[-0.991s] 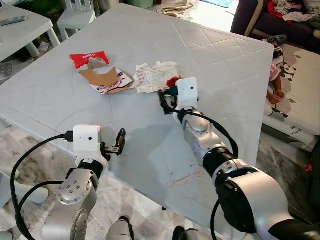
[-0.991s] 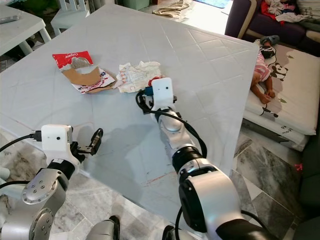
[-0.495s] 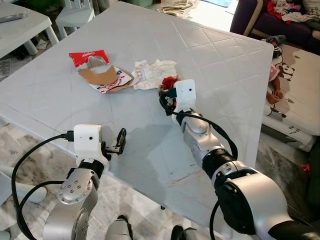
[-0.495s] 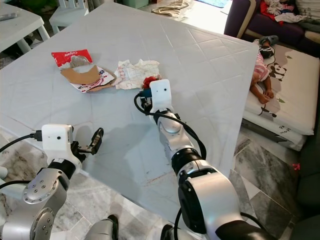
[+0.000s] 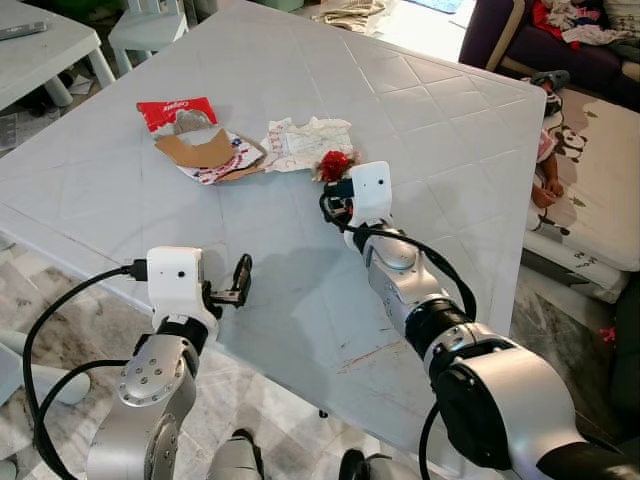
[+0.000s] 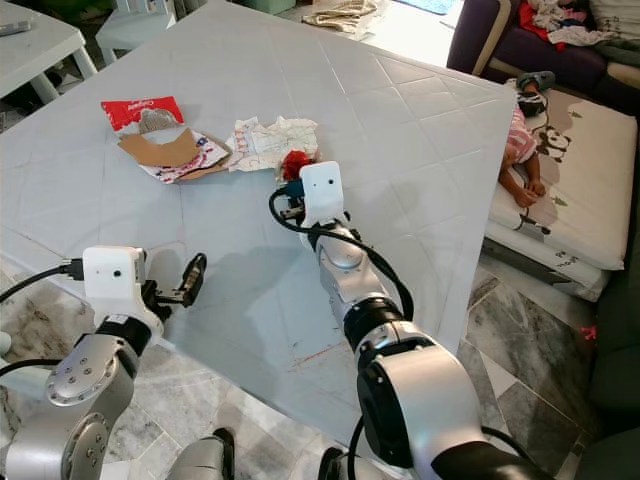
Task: Picking trash to rubbish bin
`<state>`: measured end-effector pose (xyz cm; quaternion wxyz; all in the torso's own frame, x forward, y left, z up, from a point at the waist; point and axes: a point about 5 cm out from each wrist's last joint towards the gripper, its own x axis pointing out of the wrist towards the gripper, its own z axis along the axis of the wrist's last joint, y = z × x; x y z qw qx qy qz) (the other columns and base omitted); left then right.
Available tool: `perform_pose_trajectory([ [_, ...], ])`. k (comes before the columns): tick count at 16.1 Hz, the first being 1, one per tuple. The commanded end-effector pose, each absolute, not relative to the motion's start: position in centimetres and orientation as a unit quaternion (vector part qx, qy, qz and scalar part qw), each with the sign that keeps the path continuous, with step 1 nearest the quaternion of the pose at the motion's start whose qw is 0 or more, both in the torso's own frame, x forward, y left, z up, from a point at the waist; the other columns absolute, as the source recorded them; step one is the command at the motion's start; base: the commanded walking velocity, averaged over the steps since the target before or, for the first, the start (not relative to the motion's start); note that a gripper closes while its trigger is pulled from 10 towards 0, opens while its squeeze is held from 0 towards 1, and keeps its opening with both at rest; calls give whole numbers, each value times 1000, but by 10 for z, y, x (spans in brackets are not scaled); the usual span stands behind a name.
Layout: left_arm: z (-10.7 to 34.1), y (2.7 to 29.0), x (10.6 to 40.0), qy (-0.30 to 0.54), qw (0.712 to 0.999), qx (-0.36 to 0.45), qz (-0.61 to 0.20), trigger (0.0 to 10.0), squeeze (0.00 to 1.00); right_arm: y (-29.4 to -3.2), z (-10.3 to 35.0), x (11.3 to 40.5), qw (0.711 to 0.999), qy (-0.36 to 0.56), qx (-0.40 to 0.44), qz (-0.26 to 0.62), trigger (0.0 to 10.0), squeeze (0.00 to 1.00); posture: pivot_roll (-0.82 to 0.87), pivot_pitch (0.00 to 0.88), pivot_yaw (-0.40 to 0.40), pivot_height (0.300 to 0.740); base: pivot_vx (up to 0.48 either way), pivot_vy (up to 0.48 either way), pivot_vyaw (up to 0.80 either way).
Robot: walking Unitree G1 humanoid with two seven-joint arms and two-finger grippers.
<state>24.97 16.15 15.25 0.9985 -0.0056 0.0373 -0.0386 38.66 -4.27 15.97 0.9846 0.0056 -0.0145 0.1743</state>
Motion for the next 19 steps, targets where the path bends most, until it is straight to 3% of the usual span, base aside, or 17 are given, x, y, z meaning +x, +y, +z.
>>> perform_pose_trajectory([
  [1, 151, 162, 250, 40, 999, -6, -34, 10000, 0, -45, 153, 385, 984, -4, 2, 176, 0, 0, 339, 213, -125, 740, 0, 0, 0],
  [9, 151, 165, 256, 38, 999, -3, -26, 10000, 0, -54, 167, 390, 982, -41, 8, 184, 0, 0, 299, 192, -121, 740, 0, 0, 0],
  [16, 151, 162, 273, 30, 999, 0, -39, 10000, 0, -93, 171, 386, 980, -99, 14, 174, 0, 0, 225, 157, -95, 740, 0, 0, 0],
  [19, 159, 163, 282, 4, 1000, -9, -20, 10000, 0, -105, 174, 369, 973, -129, 20, 189, 0, 0, 189, 140, -91, 740, 0, 0, 0],
])
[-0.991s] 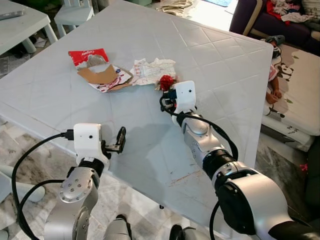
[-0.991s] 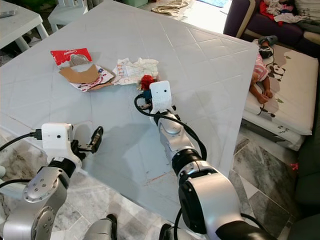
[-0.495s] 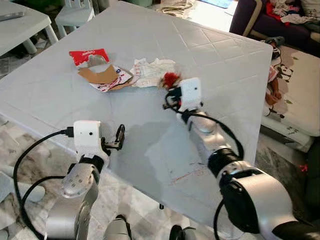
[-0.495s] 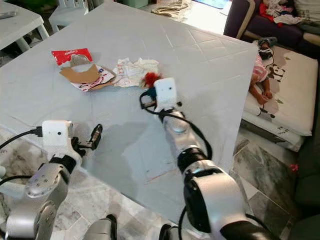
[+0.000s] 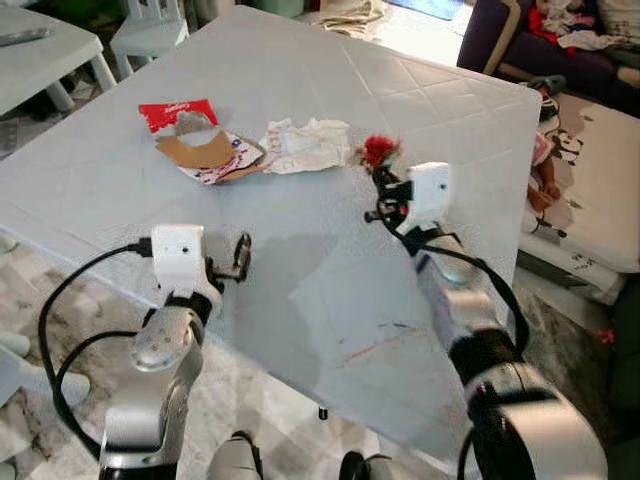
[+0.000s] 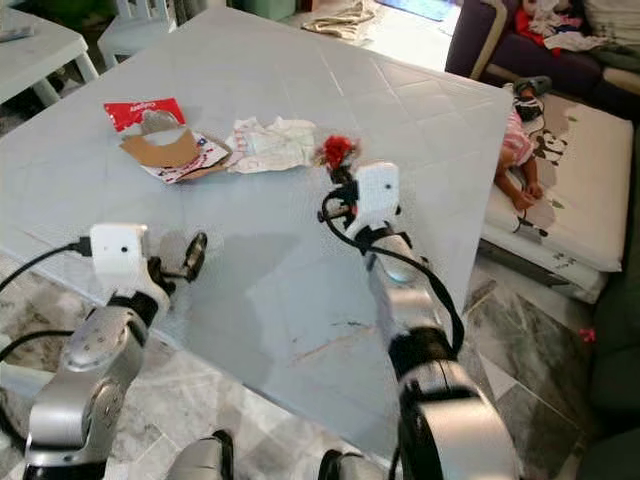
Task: Picking trash to rubbish bin
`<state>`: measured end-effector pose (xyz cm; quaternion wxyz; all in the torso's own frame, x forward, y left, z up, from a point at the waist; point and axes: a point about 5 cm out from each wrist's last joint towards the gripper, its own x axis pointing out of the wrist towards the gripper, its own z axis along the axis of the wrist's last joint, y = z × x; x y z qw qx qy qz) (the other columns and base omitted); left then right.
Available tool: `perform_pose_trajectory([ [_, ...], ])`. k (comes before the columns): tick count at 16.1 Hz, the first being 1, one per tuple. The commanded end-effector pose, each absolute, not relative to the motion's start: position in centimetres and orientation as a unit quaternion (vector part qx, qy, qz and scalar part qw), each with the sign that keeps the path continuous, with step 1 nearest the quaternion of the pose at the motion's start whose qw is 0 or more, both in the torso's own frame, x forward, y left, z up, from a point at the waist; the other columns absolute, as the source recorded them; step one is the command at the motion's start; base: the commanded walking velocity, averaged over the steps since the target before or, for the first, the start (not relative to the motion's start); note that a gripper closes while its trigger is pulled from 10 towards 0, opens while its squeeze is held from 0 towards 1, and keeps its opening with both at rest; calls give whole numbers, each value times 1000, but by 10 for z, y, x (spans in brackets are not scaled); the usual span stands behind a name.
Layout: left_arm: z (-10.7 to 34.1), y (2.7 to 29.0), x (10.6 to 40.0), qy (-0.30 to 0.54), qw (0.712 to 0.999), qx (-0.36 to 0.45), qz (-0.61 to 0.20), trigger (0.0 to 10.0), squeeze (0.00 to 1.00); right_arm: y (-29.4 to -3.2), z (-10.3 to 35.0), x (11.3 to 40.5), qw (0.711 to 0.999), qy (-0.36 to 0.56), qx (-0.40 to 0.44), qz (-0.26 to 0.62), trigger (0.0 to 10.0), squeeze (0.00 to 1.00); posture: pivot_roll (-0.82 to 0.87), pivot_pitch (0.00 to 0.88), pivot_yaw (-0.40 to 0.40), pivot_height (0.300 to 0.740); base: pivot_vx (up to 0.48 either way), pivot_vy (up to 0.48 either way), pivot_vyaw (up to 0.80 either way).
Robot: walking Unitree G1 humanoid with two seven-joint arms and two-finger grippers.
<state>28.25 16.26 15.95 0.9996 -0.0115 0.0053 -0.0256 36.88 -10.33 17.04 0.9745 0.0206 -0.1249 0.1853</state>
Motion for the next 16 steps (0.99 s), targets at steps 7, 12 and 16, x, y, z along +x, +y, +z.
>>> perform_pose_trajectory([
  [7, 170, 155, 312, -28, 998, -39, -44, 10000, 0, -123, 179, 299, 972, -125, 15, 199, 0, 0, 78, 116, -83, 740, 0, 0, 0],
  [12, 164, 161, 315, -18, 998, -56, -20, 10000, 0, -127, 186, 291, 980, -92, 38, 175, 0, 0, 75, 118, -83, 740, 0, 0, 0],
  [16, 165, 164, 316, -16, 998, -60, -16, 10000, 0, -123, 188, 293, 979, -82, 43, 179, 0, 0, 89, 116, -89, 740, 0, 89, 0],
])
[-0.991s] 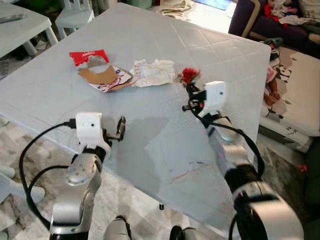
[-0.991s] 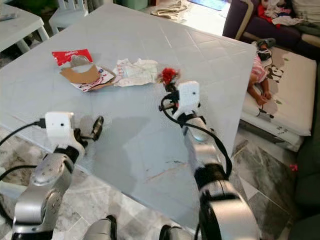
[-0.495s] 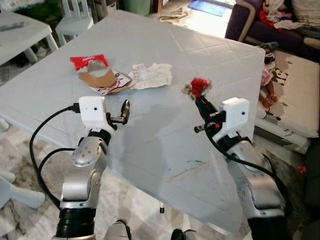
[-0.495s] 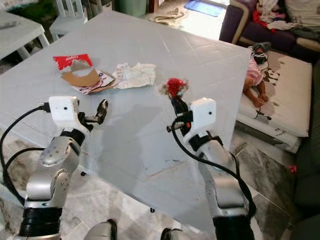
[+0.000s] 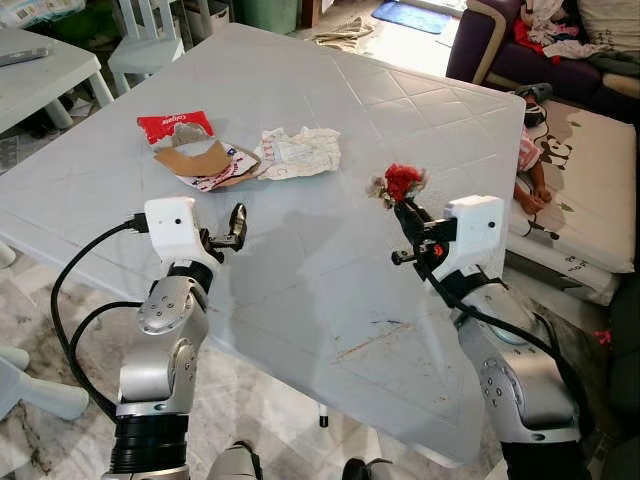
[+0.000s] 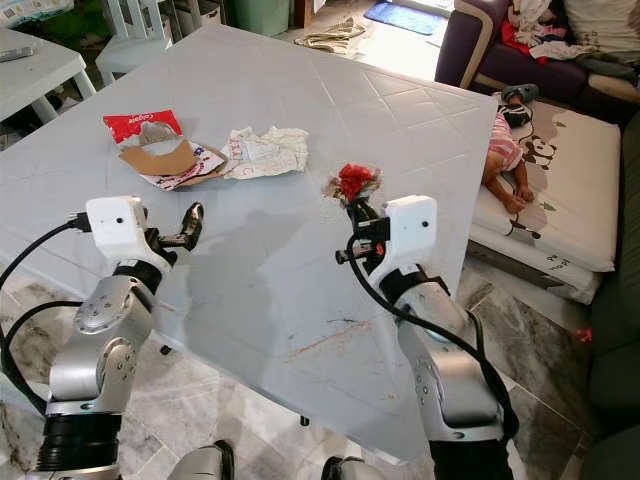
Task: Picking trash to rubbish bin
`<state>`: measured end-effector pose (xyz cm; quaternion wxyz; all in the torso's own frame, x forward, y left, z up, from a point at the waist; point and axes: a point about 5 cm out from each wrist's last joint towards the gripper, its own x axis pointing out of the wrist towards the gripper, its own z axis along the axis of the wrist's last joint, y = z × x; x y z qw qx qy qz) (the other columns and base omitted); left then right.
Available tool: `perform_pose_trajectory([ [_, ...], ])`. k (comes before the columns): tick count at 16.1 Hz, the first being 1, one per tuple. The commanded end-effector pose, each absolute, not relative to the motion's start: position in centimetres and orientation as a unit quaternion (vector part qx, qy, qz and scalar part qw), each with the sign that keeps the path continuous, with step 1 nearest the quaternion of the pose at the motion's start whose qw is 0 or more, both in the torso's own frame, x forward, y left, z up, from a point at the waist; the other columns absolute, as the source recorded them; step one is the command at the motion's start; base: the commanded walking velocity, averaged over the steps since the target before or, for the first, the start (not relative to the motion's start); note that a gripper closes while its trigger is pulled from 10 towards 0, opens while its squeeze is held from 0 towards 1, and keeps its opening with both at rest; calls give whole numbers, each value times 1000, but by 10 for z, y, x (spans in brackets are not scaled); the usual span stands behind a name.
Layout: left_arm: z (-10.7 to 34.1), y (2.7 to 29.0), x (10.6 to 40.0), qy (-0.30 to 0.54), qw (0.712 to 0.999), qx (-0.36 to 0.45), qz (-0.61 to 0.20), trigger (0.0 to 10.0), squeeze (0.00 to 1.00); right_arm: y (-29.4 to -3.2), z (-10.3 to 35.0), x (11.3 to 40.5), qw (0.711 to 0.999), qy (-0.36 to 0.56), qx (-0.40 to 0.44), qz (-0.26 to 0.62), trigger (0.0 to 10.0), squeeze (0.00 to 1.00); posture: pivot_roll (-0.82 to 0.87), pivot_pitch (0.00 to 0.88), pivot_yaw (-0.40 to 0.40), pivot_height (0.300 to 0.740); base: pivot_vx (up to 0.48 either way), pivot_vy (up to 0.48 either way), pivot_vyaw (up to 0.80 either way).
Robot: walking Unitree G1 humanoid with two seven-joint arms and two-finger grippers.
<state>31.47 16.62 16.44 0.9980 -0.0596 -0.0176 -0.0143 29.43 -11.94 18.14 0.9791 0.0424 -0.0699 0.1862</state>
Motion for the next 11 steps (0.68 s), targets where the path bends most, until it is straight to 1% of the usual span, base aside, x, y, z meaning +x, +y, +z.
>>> perform_pose_trajectory([
  [1, 165, 163, 315, -15, 998, -61, -17, 10000, 0, -123, 190, 294, 980, -81, 44, 179, 0, 0, 90, 116, -89, 740, 0, 405, 0],
  [11, 164, 164, 316, -13, 998, -58, -17, 10000, 0, -121, 193, 296, 980, -78, 48, 176, 0, 0, 94, 114, -88, 740, 0, 466, 0],
])
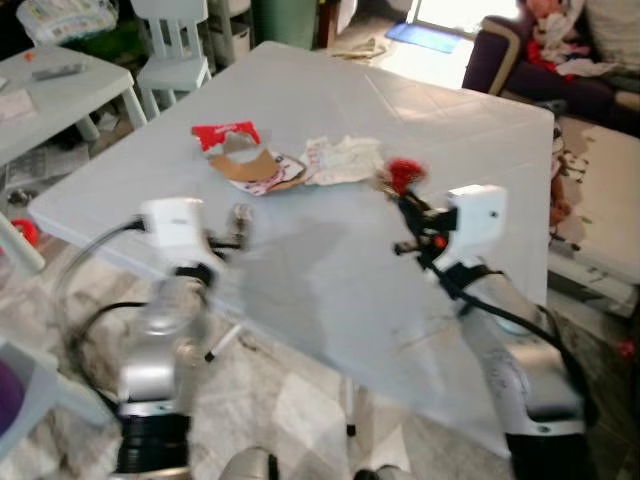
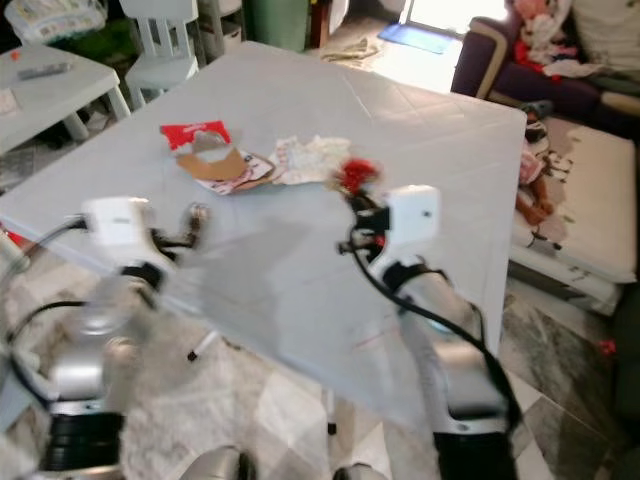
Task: Picking trash to rubbish bin
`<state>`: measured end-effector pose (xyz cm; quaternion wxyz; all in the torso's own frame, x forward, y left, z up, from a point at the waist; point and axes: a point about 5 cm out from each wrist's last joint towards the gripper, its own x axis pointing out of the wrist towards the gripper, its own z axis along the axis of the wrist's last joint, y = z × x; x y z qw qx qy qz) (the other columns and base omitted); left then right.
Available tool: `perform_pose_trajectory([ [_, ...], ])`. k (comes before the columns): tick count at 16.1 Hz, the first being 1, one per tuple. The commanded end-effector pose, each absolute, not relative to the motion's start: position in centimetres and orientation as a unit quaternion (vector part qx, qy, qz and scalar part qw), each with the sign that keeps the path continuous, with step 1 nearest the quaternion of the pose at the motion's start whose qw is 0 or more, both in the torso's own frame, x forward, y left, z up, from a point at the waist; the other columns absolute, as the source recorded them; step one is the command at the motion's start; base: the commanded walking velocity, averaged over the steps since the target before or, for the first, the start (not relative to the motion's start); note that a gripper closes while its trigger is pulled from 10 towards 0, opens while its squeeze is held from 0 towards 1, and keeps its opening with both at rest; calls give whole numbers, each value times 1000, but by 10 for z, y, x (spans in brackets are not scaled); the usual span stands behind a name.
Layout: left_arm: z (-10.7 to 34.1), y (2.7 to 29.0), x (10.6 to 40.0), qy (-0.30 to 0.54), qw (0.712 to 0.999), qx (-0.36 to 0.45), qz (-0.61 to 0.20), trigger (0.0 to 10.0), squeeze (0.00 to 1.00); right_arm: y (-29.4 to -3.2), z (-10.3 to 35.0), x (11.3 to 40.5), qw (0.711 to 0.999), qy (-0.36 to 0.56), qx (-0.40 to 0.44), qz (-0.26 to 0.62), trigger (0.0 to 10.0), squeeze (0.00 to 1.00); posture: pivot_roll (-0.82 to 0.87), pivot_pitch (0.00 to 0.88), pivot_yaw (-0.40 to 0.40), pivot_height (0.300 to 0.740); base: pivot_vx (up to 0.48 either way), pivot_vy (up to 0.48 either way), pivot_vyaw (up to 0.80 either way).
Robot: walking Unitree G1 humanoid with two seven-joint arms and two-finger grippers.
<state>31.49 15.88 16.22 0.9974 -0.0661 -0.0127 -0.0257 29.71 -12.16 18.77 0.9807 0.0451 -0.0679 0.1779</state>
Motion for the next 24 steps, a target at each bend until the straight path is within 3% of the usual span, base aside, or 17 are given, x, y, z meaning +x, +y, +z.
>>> perform_pose_trajectory([
  [1, 164, 164, 317, -13, 998, -58, -16, 10000, 0, -121, 193, 297, 980, -78, 48, 176, 0, 0, 94, 114, -88, 740, 0, 472, 0],
  [5, 164, 164, 317, -13, 998, -54, -16, 10000, 0, -123, 195, 298, 981, -80, 44, 170, 0, 0, 92, 111, -87, 740, 0, 472, 0],
  [16, 171, 165, 316, -39, 996, -66, -45, 10000, 0, -124, 198, 303, 982, -85, 39, 166, 0, 0, 94, 104, -91, 740, 0, 0, 0],
  [24, 169, 164, 315, -33, 996, -69, -50, 10000, 0, -124, 200, 305, 982, -89, 37, 162, 0, 0, 92, 106, -90, 740, 290, 0, 0],
])
